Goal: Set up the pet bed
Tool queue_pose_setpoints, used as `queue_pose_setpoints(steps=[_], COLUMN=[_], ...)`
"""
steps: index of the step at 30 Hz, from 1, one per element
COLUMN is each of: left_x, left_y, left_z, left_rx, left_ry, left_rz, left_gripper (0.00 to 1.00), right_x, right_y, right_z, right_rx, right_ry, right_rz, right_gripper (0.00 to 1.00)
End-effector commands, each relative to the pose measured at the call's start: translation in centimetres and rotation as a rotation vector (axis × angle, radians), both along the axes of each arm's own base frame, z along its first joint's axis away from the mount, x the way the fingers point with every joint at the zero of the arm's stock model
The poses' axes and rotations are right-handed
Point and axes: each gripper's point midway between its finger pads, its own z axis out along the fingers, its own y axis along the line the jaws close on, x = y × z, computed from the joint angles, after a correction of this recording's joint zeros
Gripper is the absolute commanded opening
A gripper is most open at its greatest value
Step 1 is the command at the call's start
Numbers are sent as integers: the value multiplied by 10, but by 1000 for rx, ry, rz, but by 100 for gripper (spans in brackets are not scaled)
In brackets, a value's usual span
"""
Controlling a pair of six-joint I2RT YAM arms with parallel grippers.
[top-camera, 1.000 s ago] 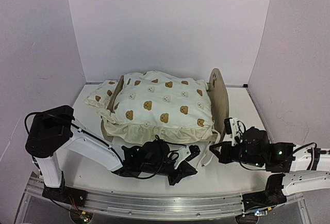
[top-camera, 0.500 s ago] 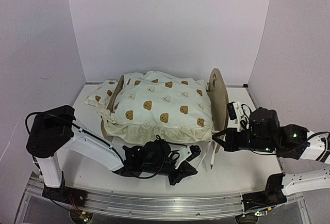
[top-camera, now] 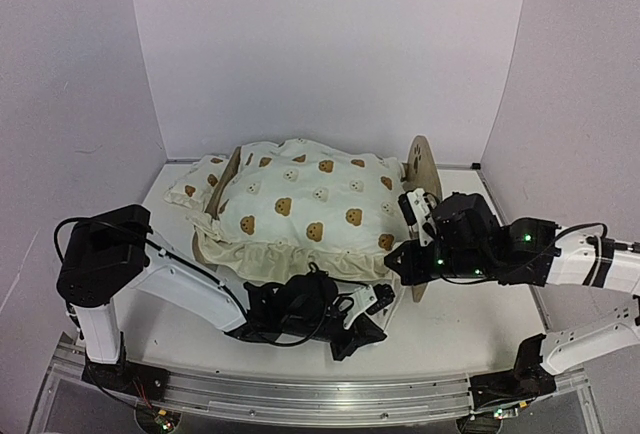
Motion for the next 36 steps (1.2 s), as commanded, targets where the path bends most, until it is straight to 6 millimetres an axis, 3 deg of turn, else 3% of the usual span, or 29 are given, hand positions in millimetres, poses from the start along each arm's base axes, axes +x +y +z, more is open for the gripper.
queue_pose_setpoints(steps=[1,5,8,12,16,20,24,26,31,36], left_x=[-13,-17,-14,0,10,11,18,20,25,36], left_y=[-10,-12,-13,-9,1,9,15,17,25,32], left_z=[40,50,55,52,44,40,40,40,39,33], left_rx=[-93,-113,-124,-113,-91,-80,-75,-75,-68,-49], left_ry=[-3,-6,-21,-16,-11,-14,-20,-21,-18,-16], left_rz=[-45,-62,-53,2,45,55,82,93,116,149], left_gripper=[0,0,0,0,0,0,0,0,0,0], right_x=[3,-3,-12,-28,-43,-57,-72,-74,-79,-70], right_y=[-8,-17,-12,-8,-25,-44,-44,-48,-24,16], right_z=[-11,-36,-46,-44,-35,-40,-50,-67,-102,-97], right_rx=[-100,-262,-276,-244,-187,-159,-78,-72,-31,84], right_ry=[-16,48,110,212,248,266,258,243,219,-28], right_rz=[-1,31,76,101,72,62,137,149,251,339], right_gripper=[0,3,23,47,60,62,66,68,62,61])
